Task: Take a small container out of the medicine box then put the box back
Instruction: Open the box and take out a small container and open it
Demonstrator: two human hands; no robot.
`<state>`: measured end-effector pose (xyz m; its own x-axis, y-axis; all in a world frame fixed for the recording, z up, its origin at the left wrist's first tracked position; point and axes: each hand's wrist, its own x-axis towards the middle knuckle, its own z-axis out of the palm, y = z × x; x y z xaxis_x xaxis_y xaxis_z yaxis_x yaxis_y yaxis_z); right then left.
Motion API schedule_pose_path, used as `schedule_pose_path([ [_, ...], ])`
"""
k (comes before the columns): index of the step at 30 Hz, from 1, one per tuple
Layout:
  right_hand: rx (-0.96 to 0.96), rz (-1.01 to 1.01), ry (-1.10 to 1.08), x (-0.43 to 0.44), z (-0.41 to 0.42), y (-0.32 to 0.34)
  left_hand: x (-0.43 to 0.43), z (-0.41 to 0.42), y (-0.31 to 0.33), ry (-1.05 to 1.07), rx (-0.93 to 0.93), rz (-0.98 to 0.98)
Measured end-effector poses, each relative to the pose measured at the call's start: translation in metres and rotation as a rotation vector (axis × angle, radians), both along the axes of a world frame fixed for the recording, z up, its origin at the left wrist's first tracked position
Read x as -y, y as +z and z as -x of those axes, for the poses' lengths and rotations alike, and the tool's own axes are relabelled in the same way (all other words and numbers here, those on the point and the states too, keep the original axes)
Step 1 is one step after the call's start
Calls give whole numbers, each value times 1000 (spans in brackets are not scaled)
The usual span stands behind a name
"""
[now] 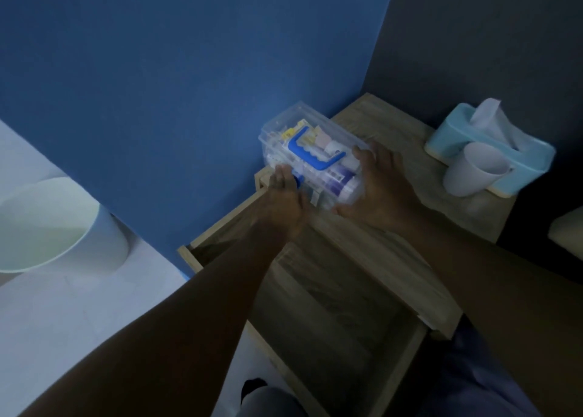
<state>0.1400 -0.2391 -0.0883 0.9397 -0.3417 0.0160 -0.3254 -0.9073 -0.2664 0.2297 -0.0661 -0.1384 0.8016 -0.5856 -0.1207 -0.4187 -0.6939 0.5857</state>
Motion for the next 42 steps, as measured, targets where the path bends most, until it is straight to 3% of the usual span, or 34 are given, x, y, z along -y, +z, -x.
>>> schedule_pose_path([
  [3, -42, -99, 5, 4, -1, 9, -3, 3, 2, -121, 48, -204],
  [8, 21, -294, -20, 14, -1, 32, -6, 1, 24, 27, 113, -111],
  [12, 128, -507, -100, 31, 4, 64, -3, -10, 28, -123, 334, -74],
  [15, 293, -612, -156, 47, 9, 78, -2, -18, 21, -189, 362, -160],
  [18, 538, -576, -275, 63, 8, 78, -4, -16, 12, -202, 388, -188],
  [21, 631, -496, -364, 77, 0, 68, -4, -16, 8, -181, 369, -221],
  [24, 550, -463, -397, 87, -10, 49, -1, -17, 9, -175, 363, -261],
  [30, 257, -667, -556, 68, -25, 3, -3, -16, 10, -184, 387, -285],
  [33, 223, -740, -601, 62, -31, -4, -4, -16, 13, -192, 384, -298],
  [36, 404, -519, -585, 53, -35, 9, -2, -14, 17, -195, 371, -321],
  [38, 590, -349, -429, 47, -44, 18, -2, -14, 18, -194, 359, -335],
  [40, 571, -235, -180, 44, -60, 23, -1, -14, 19, -198, 348, -342],
  [42, 421, -176, 31, 40, -78, 26, -2, -15, 17, -203, 340, -336],
])
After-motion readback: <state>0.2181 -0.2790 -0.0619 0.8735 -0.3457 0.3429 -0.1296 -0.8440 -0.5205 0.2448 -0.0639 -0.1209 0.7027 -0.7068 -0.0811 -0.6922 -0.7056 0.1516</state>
